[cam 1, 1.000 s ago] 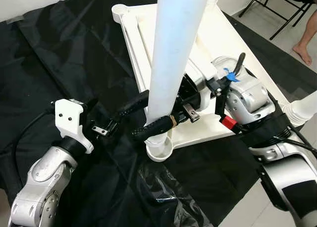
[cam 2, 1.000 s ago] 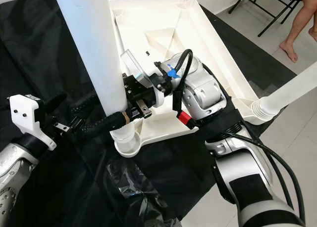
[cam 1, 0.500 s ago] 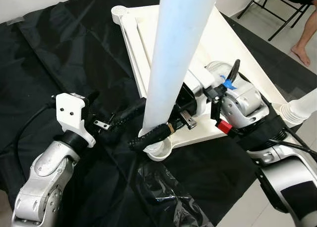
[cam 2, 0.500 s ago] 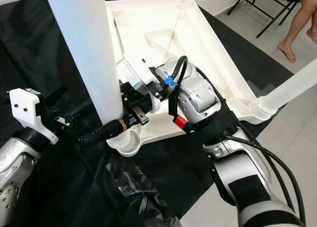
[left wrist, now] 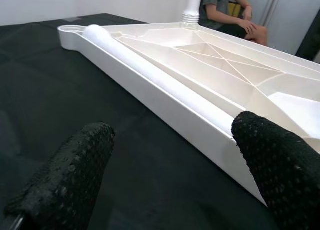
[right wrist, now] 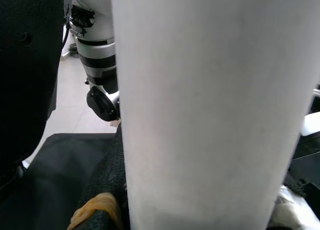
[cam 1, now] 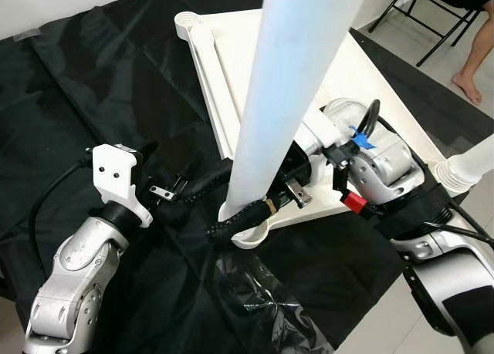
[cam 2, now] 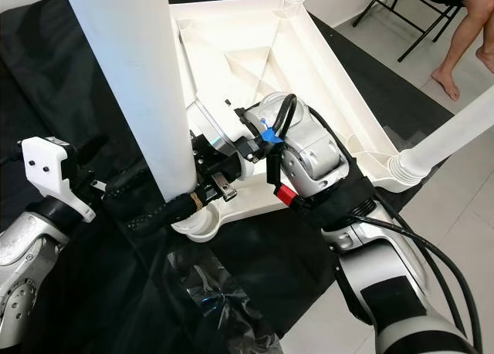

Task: Building children table

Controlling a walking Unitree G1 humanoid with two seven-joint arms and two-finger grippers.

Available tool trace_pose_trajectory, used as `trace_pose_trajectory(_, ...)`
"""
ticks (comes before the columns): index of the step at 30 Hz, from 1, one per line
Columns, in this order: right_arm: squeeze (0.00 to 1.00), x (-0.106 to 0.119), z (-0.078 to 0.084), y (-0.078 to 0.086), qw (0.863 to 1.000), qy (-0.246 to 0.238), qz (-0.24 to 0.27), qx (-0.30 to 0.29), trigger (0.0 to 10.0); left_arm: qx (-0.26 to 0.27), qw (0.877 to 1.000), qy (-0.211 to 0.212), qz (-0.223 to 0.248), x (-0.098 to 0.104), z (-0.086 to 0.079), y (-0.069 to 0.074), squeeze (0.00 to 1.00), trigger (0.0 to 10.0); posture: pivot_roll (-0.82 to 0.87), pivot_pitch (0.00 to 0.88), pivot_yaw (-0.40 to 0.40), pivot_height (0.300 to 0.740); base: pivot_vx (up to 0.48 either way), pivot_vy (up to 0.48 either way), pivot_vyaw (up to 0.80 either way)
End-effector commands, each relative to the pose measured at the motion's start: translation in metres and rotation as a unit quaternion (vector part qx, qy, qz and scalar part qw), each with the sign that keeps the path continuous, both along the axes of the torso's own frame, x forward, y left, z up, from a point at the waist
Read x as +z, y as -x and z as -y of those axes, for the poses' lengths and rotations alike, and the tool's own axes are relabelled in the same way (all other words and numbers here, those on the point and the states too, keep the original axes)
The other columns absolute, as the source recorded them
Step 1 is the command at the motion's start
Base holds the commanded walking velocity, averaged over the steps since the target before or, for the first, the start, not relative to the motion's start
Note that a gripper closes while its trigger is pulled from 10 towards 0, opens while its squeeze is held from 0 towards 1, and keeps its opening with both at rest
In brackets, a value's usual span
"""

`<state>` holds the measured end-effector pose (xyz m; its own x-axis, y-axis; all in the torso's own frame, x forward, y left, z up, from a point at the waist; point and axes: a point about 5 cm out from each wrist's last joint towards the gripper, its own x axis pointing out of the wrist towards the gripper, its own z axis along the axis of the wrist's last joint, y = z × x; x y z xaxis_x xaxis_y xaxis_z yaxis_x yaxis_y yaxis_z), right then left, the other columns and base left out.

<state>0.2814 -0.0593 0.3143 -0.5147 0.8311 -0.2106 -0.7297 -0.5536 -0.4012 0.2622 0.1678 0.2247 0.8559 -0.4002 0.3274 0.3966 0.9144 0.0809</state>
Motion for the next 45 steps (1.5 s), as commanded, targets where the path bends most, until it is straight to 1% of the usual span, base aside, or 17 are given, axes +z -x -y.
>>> trace_pose_trajectory(1, 0.0, -0.015, 0.005, 0.001, 0.999, 0.029, -0.017, 0.005, 10.0, 0.002, 1.0, -0.006, 0.0, -0.004, -0.001, 0.0, 0.0, 10.0, 0.05, 0.273, -0.072, 0.74, 0.0, 0.0, 0.0)
trace_pose_trajectory(8, 0.0, -0.016, 0.009, 0.001, 0.999, 0.027, -0.018, -0.004, 10.0, 0.0, 1.0, -0.003, 0.0, -0.005, 0.0, 0.0, 0.0, 10.0, 0.04, 0.27, -0.07, 0.74, 0.0, 0.0, 0.0)
trace_pose_trajectory(10, 0.0, -0.017, 0.014, -0.001, 0.999, 0.021, -0.019, -0.022, 10.0, -0.003, 1.0, -0.002, -0.001, -0.006, 0.002, -0.001, 0.0, 10.0, 0.03, 0.272, -0.062, 0.74, 0.0, 0.0, 0.0)
trace_pose_trajectory(14, 0.0, -0.017, 0.015, -0.001, 0.999, 0.019, -0.019, -0.029, 10.0, -0.003, 1.0, -0.002, -0.001, -0.006, 0.002, -0.001, 0.0, 10.0, 0.03, 0.272, -0.062, 0.74, 0.0, 0.0, 0.0)
trace_pose_trajectory(18, 0.0, -0.017, 0.018, -0.007, 0.998, 0.0, -0.015, -0.066, 10.0, -0.009, 1.0, -0.001, 0.001, -0.006, 0.003, -0.001, 0.0, 10.0, 0.03, 0.276, -0.061, 0.74, 0.0, 0.0, 0.0)
trace_pose_trajectory(24, 0.0, -0.015, 0.021, -0.011, 0.996, -0.011, -0.016, -0.087, 10.0, -0.01, 1.0, 0.0, 0.002, -0.006, 0.004, -0.001, 0.0, 10.0, 0.04, 0.279, -0.061, 0.74, 0.0, 0.0, 0.0)
trace_pose_trajectory(26, 0.0, -0.013, 0.025, -0.014, 0.995, -0.018, -0.017, -0.1, 10.0, -0.011, 1.0, 0.001, 0.001, -0.007, 0.004, 0.0, 0.0, 10.0, 0.04, 0.28, -0.062, 0.74, 0.0, 0.0, 0.0)
trace_pose_trajectory(43, 0.0, -0.013, 0.026, -0.014, 0.993, -0.03, -0.028, -0.111, 10.0, -0.013, 1.0, 0.0, 0.002, -0.006, 0.004, 0.0, 0.0, 10.0, 0.04, 0.287, -0.055, 0.74, 0.0, 0.0, 0.0)
trace_pose_trajectory(45, 0.0, -0.011, 0.029, -0.016, 0.992, -0.034, -0.028, -0.119, 10.0, -0.014, 1.0, 0.0, 0.0, -0.007, 0.004, 0.001, 0.0, 10.0, 0.04, 0.288, -0.048, 0.74, 0.0, 0.0, 0.0)
